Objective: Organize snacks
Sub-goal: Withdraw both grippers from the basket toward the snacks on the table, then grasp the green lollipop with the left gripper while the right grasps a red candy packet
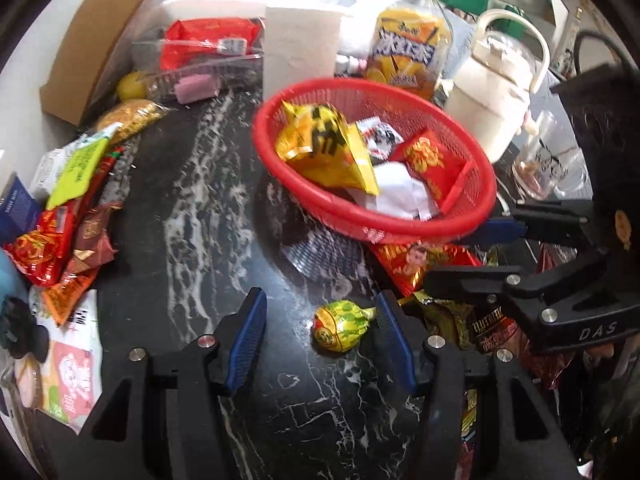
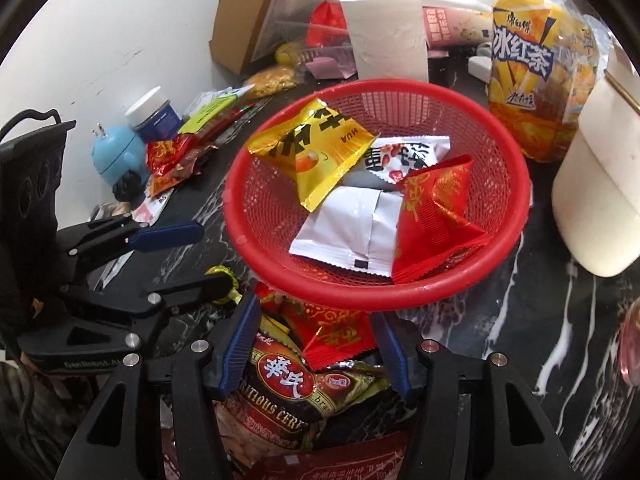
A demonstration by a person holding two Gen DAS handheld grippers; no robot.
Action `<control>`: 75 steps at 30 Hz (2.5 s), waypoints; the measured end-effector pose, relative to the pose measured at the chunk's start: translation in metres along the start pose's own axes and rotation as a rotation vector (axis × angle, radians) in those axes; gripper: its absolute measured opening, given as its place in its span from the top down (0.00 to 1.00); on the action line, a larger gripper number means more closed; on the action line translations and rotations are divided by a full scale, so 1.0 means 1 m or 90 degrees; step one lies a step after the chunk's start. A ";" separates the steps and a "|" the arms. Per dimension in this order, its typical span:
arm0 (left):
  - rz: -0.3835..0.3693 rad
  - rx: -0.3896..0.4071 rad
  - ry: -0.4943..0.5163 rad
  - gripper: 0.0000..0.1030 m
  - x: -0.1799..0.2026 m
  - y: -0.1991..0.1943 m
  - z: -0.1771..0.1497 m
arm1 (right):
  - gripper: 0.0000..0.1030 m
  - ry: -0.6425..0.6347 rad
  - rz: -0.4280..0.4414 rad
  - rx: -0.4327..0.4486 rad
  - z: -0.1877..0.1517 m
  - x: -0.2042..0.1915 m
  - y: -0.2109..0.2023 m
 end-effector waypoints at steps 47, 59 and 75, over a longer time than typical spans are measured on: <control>-0.067 0.021 0.023 0.60 0.044 -0.041 -0.058 | 0.34 -0.085 -0.065 0.032 -0.072 -0.051 -0.055; -0.054 0.052 -0.013 0.60 0.025 -0.052 -0.053 | 0.31 -0.098 -0.030 -0.089 -0.059 -0.054 -0.017; -0.087 0.032 0.018 0.60 0.039 -0.040 -0.053 | 0.76 -0.041 -0.010 0.012 -0.069 -0.039 -0.042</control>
Point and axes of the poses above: each gripper's, at about its wrist camera, not at the fingertips, and y roughly the way its jaws point, x to its right, z to its top, the point moved 3 cm from there along y, roughly the way its jaws point, and after that the axes turned 8 degrees about -z, right-handed, at the moved point
